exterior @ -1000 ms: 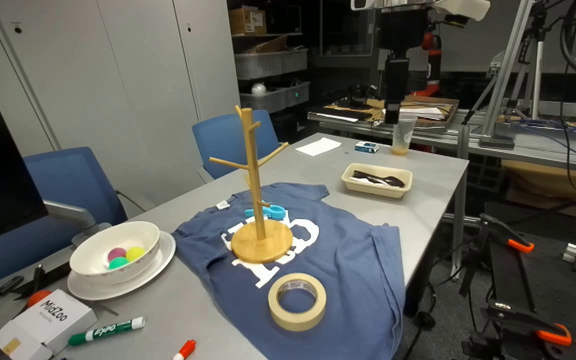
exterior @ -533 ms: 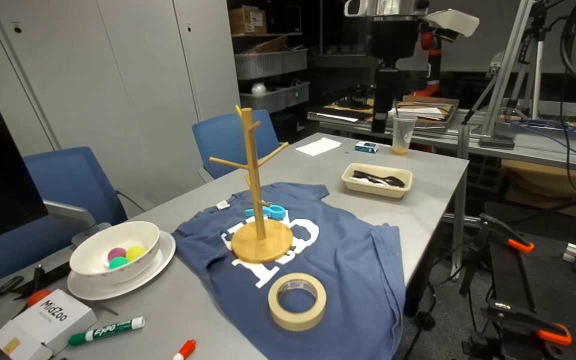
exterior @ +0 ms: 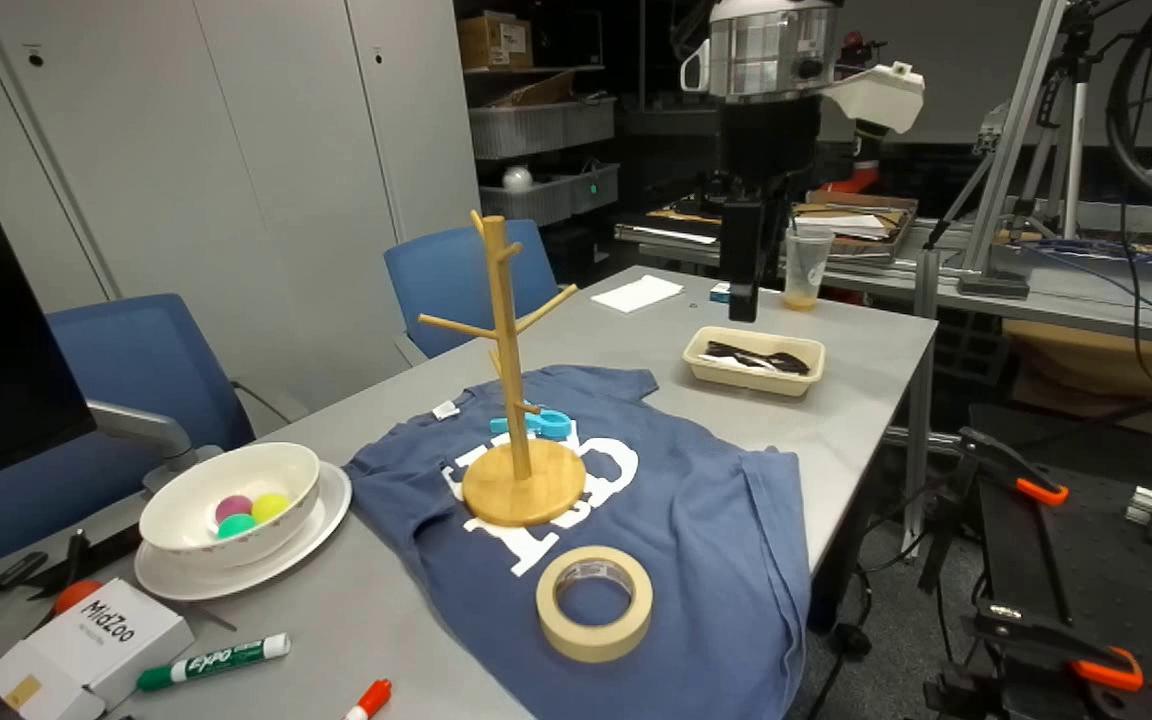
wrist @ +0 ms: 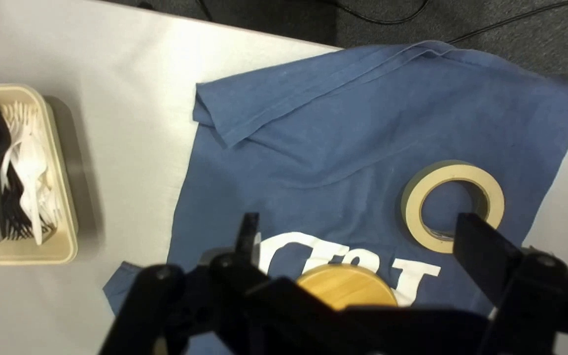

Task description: Put the masking tape on the top left handle

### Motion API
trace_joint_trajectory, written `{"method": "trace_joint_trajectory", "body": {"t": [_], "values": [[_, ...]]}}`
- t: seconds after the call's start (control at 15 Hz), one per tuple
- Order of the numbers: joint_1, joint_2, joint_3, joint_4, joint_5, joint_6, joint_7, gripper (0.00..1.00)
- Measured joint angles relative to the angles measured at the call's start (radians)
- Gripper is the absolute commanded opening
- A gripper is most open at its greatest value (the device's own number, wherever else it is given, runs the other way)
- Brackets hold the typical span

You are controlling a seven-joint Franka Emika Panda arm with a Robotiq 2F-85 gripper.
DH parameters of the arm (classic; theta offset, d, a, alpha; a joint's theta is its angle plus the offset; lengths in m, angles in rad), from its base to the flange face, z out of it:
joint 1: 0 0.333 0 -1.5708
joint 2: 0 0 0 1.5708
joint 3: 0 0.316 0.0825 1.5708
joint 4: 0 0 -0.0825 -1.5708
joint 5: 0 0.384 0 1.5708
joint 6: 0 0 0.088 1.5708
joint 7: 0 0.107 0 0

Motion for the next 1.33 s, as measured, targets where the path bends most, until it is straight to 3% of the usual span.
{"method": "trace_joint_trajectory", "body": {"t": [0.4, 0.8, 1.07, 1.33], "values": [[0.019, 0.139, 0.056, 0.051, 0.05, 0.022, 0.178, 1.0], [0.037, 0.263, 0.058, 0.096, 0.157, 0.182, 0.234, 1.0], [0.045, 0.328, 0.057, 0.107, 0.149, 0.289, 0.292, 1.0], [0.052, 0.345, 0.055, 0.109, 0.139, 0.312, 0.313, 1.0]]}}
